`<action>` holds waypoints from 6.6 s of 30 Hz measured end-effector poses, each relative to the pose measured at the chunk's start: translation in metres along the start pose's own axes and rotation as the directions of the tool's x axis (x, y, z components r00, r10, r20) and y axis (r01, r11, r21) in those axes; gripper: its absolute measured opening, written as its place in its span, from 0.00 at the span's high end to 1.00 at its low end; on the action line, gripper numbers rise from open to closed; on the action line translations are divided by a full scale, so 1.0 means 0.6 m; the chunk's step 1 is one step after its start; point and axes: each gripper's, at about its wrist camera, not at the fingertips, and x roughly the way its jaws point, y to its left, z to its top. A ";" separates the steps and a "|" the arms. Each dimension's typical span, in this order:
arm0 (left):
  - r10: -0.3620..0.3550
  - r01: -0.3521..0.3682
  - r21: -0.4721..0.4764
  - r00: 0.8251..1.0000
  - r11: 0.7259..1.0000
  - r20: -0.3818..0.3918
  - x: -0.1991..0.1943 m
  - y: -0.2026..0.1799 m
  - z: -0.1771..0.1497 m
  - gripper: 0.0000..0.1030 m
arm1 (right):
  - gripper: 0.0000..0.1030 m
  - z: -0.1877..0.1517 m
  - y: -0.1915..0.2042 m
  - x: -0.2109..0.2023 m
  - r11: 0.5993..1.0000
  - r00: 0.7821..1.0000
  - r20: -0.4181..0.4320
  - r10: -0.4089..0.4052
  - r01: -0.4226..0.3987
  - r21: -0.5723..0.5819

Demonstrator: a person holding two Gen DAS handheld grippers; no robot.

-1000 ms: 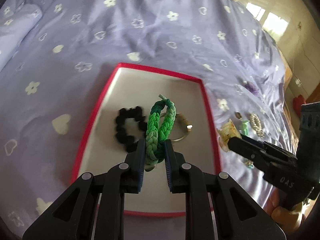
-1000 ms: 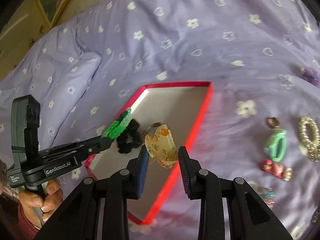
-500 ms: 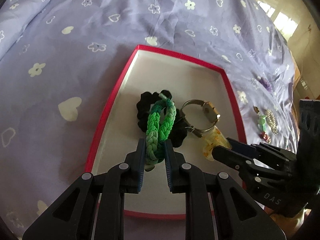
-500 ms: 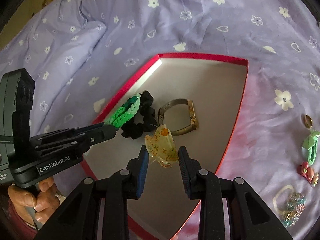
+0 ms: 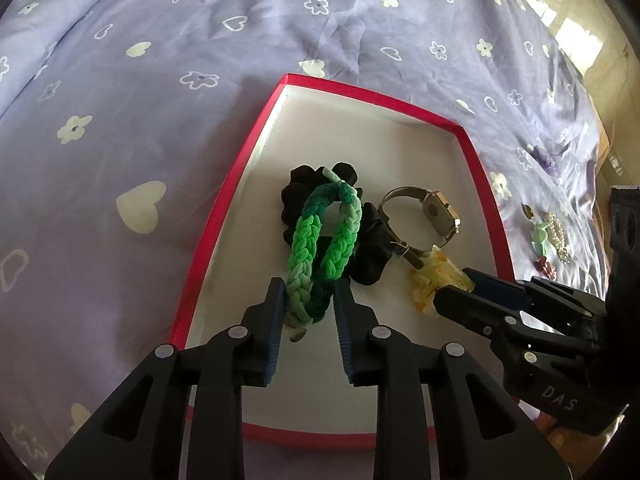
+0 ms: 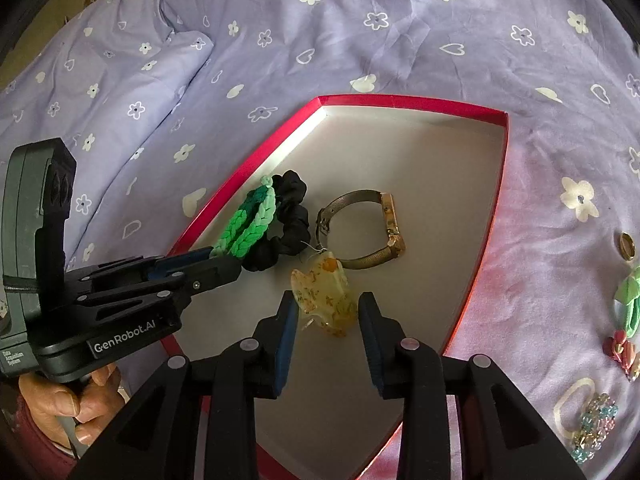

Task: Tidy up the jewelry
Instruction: 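Carry the bracelet and claw clip into the red box and open both tools, then grasp the pink heart hair clip with the left tool while the right tool grasps the mint bow hair tie, then carry the heart clip and bow hair tie into the red box and open both tools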

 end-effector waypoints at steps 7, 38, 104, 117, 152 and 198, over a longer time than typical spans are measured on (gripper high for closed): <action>0.007 -0.007 -0.003 1.000 1.000 0.021 -0.020 -0.001 0.003 0.63 | 0.61 -0.004 -0.001 -0.008 1.000 1.000 0.008 0.020 -0.020 0.015; -0.108 0.099 0.134 0.992 0.986 0.058 -0.078 -0.171 -0.002 0.56 | 0.57 -0.104 -0.190 -0.218 0.957 0.972 0.187 -0.139 0.083 0.277; -0.153 0.203 0.520 0.978 0.829 -0.139 0.099 -0.468 -0.005 0.49 | 0.95 -0.113 -0.389 -0.259 0.891 0.947 0.257 -0.193 0.060 0.450; -0.099 0.243 0.715 0.966 0.656 -0.237 0.141 -0.507 0.001 0.50 | 0.95 -0.157 -0.402 -0.298 0.859 0.938 0.297 -0.182 0.004 0.511; -0.227 0.215 0.274 0.974 0.937 0.012 -0.061 -0.260 -0.012 0.86 | 0.95 -0.126 -0.217 -0.249 0.938 0.962 0.266 -0.059 -0.038 0.345; -0.028 0.030 0.051 0.999 0.998 -0.033 -0.025 -0.009 -0.059 0.86 | 0.94 -0.042 0.019 -0.019 0.999 0.998 -0.051 0.036 -0.036 -0.010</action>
